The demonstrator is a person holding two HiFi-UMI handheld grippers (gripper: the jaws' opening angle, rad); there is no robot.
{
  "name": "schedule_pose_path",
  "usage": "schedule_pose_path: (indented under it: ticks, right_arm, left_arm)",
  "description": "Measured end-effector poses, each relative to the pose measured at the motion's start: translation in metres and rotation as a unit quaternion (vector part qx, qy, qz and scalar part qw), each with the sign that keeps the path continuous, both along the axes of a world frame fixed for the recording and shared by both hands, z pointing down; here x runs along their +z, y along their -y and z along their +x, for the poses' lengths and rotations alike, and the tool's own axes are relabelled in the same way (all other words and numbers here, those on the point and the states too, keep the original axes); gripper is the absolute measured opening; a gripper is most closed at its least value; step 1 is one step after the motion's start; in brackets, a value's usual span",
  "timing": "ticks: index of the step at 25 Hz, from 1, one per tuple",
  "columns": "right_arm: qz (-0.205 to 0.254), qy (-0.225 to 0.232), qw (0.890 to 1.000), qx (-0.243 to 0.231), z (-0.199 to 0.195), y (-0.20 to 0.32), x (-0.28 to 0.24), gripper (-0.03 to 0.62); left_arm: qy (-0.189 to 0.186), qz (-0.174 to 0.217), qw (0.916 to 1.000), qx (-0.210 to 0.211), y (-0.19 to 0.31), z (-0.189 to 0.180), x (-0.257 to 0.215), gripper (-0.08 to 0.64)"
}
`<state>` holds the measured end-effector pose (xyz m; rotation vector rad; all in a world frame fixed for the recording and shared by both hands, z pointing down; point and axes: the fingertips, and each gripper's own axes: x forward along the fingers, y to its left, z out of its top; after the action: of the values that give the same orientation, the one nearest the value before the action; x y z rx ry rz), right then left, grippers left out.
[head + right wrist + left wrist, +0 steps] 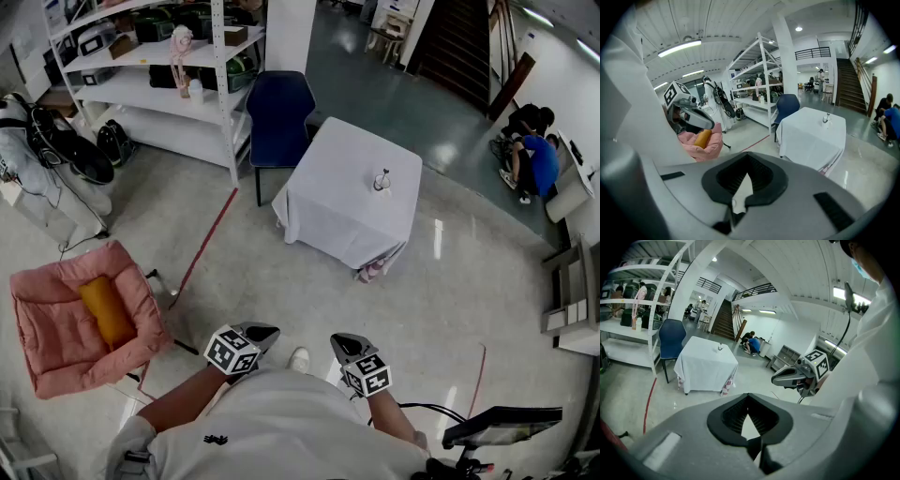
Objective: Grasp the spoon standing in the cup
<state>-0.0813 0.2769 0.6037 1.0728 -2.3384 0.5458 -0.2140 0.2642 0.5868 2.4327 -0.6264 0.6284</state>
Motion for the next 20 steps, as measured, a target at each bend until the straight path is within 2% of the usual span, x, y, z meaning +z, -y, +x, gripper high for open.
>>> schedule_pose_path:
  ticks: [5,10,15,20]
  right_arm:
    - [-0.003,0.003,1.0,0.018,0.054,0.018,0.003,0.008]
    - [-0.012,0.015,1.0,0.014,0.091,0.043,0.015,0.008]
    - [-0.022,0.047,0.998,0.025,0.113,0.076,0.021,0.009]
    - [-0.019,0.054,0.998,0.04,0.127,0.13,0.031,0.014]
  left_arm:
    - [0.007,0.02,0.9996,0.02,0.033,0.056,-0.01,0.011]
    - [0.013,0.026,0.9995,0.009,0.066,0.092,-0.014,0.011]
    - [0.016,0.019,0.9997,0.008,0.094,0.112,-0.017,0.012]
    - [0.017,0.018,0.9996,0.012,0.148,0.122,-0.006,0.012]
